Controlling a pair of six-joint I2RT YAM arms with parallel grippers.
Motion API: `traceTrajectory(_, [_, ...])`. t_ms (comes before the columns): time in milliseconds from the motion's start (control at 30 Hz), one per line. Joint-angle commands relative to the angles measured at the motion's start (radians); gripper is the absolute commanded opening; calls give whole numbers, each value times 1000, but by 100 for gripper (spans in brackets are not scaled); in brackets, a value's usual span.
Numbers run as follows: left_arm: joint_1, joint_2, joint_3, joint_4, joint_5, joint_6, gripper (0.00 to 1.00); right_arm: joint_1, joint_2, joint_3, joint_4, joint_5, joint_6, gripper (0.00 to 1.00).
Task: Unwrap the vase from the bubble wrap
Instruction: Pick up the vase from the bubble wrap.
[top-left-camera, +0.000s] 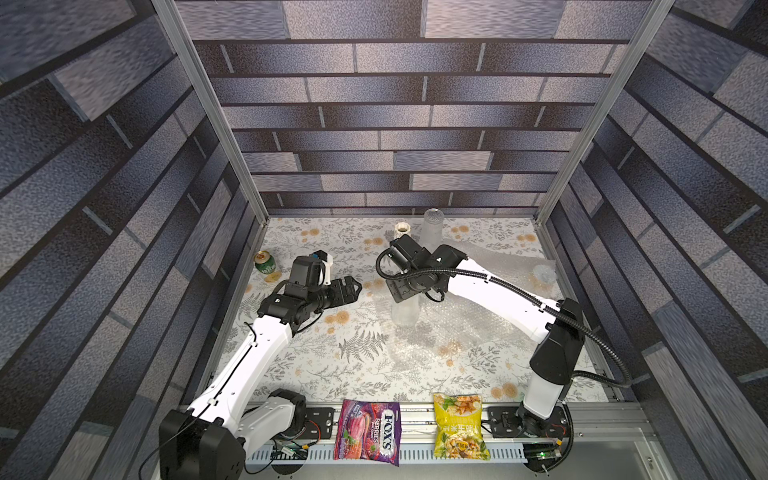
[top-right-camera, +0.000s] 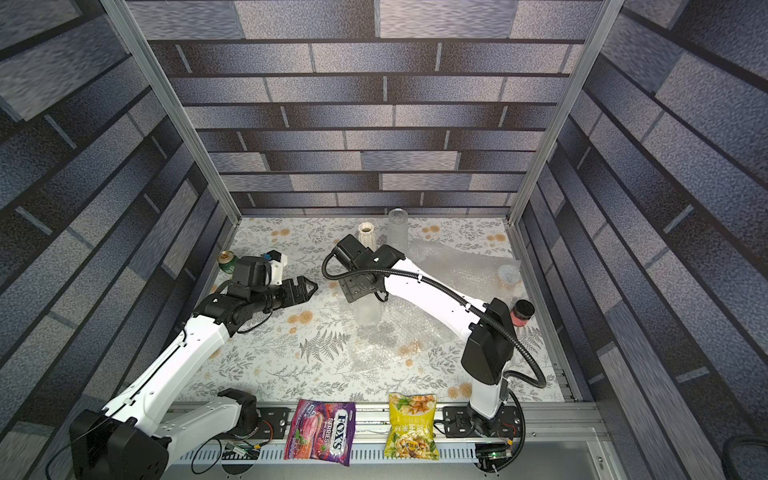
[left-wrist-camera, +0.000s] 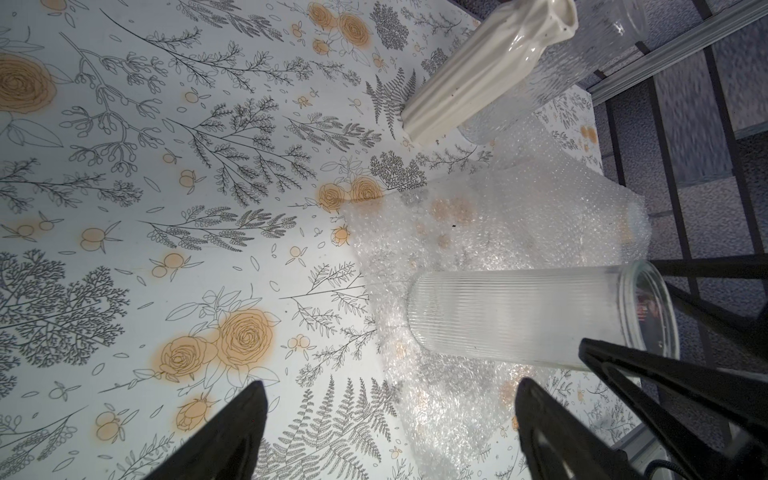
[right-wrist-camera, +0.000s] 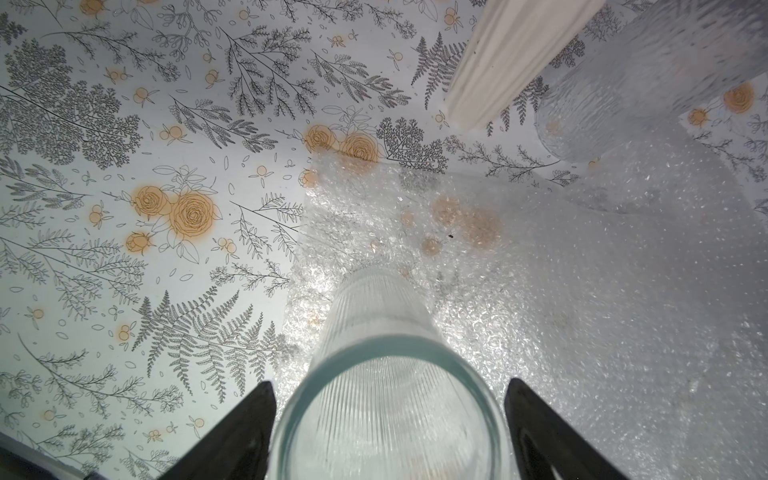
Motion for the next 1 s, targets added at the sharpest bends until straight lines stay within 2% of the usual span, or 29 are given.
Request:
traceTrajectory(0, [8, 11, 46, -19, -12, 38, 94, -9, 13, 32, -49, -8, 17, 86])
traceTrajectory(333, [10, 27, 43, -8, -7, 42, 94, -19, 32, 43, -62, -37, 13, 81])
traceTrajectory(667, [51, 61, 68, 4, 9, 48, 94, -19, 32, 77, -62, -47, -1, 59])
traceTrajectory(967, [68, 73, 70, 5, 15, 51, 94, -20, 44, 202, -79, -48, -52, 51])
